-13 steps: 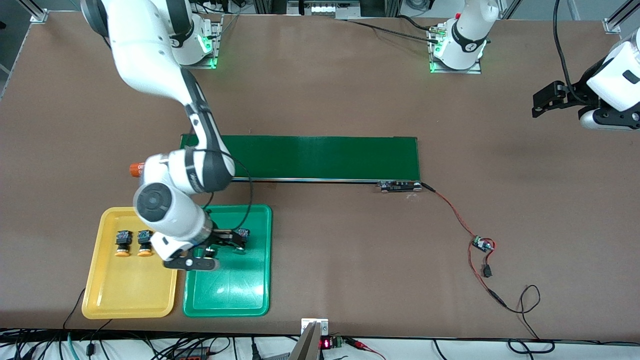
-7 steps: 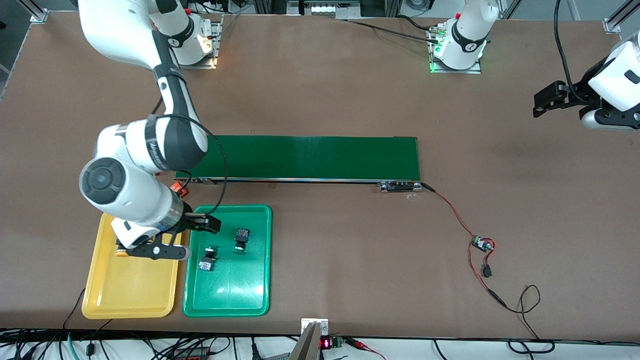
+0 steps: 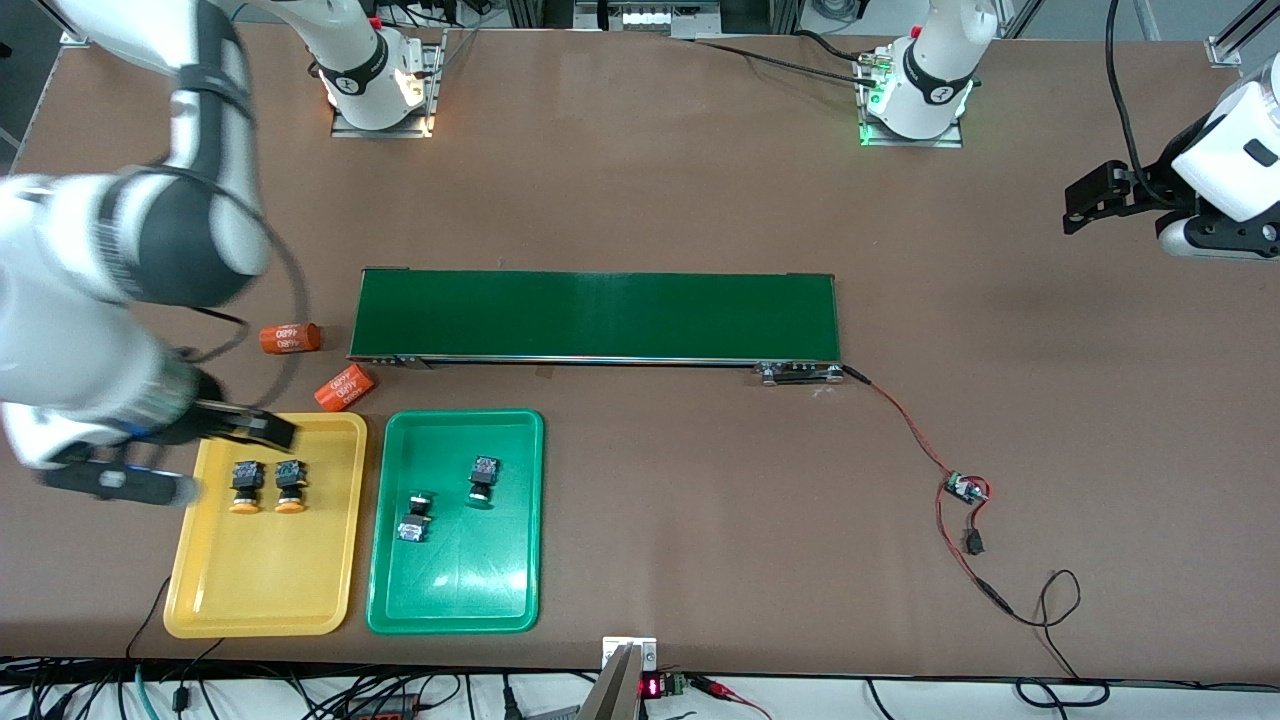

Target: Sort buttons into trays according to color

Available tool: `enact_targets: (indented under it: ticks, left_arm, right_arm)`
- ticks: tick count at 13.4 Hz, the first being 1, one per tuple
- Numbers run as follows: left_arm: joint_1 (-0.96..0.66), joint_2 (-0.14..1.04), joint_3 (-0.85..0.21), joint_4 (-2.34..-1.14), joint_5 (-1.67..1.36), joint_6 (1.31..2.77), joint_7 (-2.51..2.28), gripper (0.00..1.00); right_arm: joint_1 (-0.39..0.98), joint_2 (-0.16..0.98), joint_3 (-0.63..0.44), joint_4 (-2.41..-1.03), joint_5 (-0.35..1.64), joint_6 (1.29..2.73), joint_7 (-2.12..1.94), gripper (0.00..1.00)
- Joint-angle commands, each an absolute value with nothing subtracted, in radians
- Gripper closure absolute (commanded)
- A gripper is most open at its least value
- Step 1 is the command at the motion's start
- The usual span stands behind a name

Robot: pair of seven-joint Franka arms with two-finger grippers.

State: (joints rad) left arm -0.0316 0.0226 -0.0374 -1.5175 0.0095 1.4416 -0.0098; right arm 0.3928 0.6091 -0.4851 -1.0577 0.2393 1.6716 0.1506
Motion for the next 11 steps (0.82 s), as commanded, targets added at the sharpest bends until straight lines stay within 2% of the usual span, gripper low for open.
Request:
enact_targets:
  ticks: [1, 5, 7, 11]
  left_arm:
    - [-0.034, 0.034, -0.041, -1.486, 0.012, 1.417, -0.002, 0.0]
    - [-0.025, 0.034, -0.038, -1.488, 0.011, 1.417, 0.0, 0.0]
    - [-0.021, 0.034, -0.037, -1.489, 0.011, 1.416, 0.003, 0.0]
    - [-0.02, 0.034, -0.031, -1.488, 0.011, 1.41, 0.006, 0.0]
  right_arm:
    - [0.246, 0.451, -0.401, -1.17, 0.235, 1.614, 0.017, 0.0]
    - [-0.013, 0.332, -0.211, -1.213, 0.154, 1.468, -0.034, 0.0]
    - [-0.032, 0.212, -0.189, -1.358, 0.094, 1.524, -0.044, 0.0]
    - [0.02, 0.076, -0.184, -1.52, 0.006, 1.613, -0.061, 0.0]
